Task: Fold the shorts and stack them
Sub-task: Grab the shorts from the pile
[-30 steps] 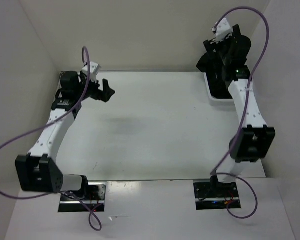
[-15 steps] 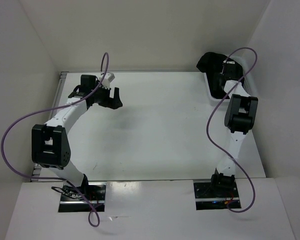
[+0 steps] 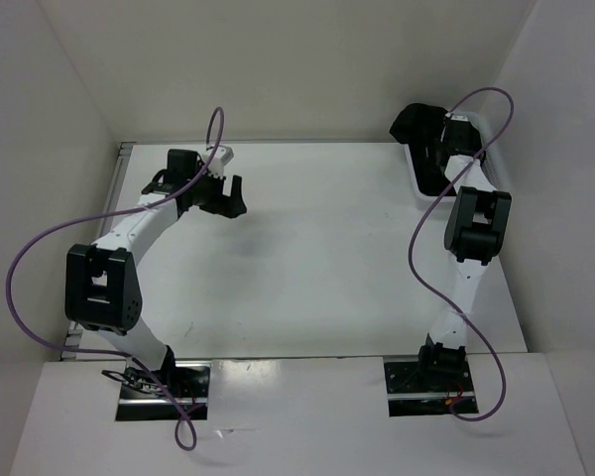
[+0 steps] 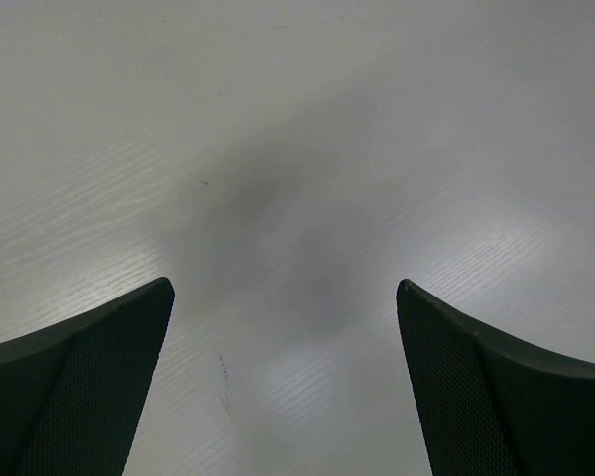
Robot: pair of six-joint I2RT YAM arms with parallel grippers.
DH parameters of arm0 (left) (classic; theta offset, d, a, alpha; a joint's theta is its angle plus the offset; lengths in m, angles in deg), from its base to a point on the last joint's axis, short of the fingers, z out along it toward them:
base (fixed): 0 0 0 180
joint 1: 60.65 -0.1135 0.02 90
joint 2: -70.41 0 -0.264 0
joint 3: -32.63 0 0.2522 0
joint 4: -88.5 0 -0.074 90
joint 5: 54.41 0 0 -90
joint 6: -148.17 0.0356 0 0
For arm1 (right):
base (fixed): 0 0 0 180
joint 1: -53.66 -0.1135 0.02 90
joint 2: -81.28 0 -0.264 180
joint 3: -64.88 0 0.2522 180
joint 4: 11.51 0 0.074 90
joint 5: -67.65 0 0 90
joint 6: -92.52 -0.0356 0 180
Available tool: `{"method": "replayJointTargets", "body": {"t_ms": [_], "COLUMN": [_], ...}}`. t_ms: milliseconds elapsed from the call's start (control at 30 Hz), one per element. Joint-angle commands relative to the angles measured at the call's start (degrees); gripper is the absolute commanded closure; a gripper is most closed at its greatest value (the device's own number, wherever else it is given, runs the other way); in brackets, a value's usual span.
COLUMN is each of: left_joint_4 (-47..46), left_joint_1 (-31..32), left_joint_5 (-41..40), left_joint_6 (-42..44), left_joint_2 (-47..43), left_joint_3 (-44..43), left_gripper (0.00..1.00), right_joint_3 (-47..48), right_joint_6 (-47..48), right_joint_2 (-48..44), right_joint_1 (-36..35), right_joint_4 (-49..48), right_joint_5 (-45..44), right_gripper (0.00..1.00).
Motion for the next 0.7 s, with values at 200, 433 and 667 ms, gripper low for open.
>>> {"method": "replayJointTargets", "body": {"t_ms": [200, 433, 667], "left_joint_4": [-1.57, -0.96, -0.96], "left_joint_1": [0.03, 0.03, 0.03], "left_joint_5": [-0.31, 0.74, 0.21], "left_joint_6": [0.23, 0.23, 0.23], "left_joint_2": [-6.13, -6.56, -2.09], "left_joint_3": [3.46, 3.55, -1.11], "left_gripper": [0.00, 0.00, 0.00], "right_joint_3": [-5.05, -4.09, -5.76], "right_joint_6": [-2.26, 0.11, 1.26], "right_joint_2": [-4.03, -1.57, -1.04], "right_joint_1": [-0.04, -0.04, -0.04], "right_joint_4": [-0.24, 0.37, 0.37], "right_joint_5": [-0.55, -1.69, -2.22], "right_gripper": [0.03, 0.15, 0.76]}}
